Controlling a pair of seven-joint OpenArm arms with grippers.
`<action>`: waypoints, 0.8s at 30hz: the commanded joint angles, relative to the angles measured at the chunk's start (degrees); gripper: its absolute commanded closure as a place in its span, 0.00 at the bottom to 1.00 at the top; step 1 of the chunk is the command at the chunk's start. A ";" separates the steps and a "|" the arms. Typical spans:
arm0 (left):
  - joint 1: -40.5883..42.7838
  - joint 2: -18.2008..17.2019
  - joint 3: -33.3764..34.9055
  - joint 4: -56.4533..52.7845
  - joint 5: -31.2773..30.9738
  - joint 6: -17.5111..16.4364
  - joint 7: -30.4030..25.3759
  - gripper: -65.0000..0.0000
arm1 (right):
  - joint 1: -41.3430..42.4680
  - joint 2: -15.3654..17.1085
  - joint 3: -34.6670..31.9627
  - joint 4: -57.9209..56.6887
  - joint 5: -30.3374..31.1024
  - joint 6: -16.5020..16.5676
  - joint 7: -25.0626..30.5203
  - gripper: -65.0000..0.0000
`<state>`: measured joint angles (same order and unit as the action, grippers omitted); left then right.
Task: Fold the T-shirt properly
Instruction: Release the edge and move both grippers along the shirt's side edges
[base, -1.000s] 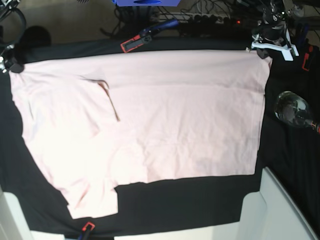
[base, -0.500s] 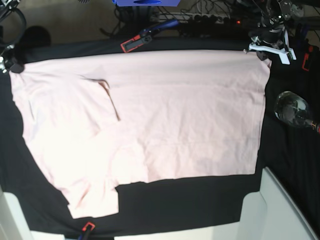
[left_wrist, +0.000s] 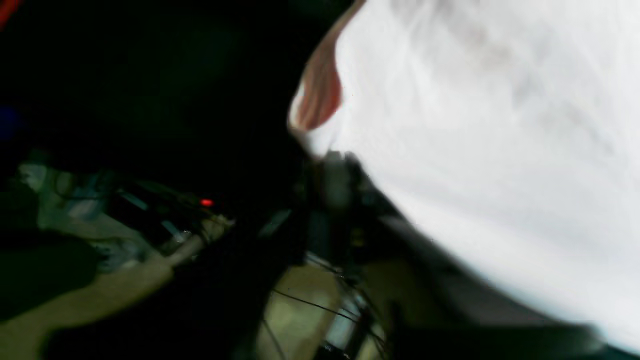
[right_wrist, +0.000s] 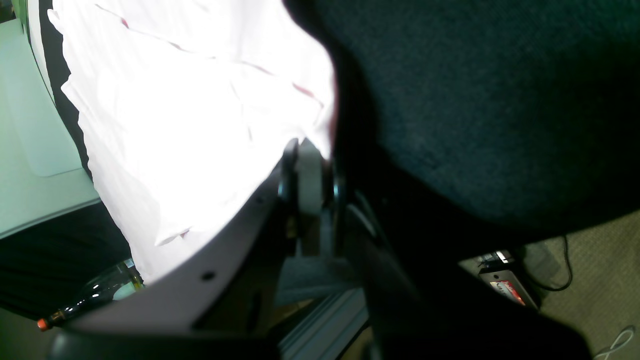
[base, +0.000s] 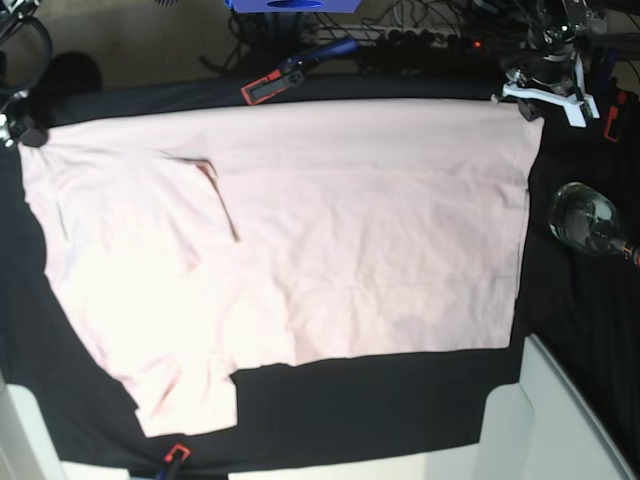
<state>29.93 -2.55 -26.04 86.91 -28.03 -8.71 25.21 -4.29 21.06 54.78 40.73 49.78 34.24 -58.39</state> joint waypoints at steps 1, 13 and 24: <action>0.62 -0.66 -0.55 1.66 0.12 0.31 -1.52 0.71 | 0.21 1.84 0.47 1.07 0.81 -0.17 1.38 0.86; 0.88 -0.66 -0.73 2.27 0.12 0.31 -1.43 0.63 | -2.52 0.44 0.56 5.64 0.81 -0.35 1.29 0.57; 2.55 0.57 -0.73 12.73 0.03 0.31 -1.43 0.63 | -3.05 2.81 4.86 5.91 0.81 -0.35 1.38 0.57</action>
<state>32.21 -1.39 -26.48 98.61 -27.51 -7.90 25.36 -7.99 22.31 59.42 45.60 49.21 33.39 -57.54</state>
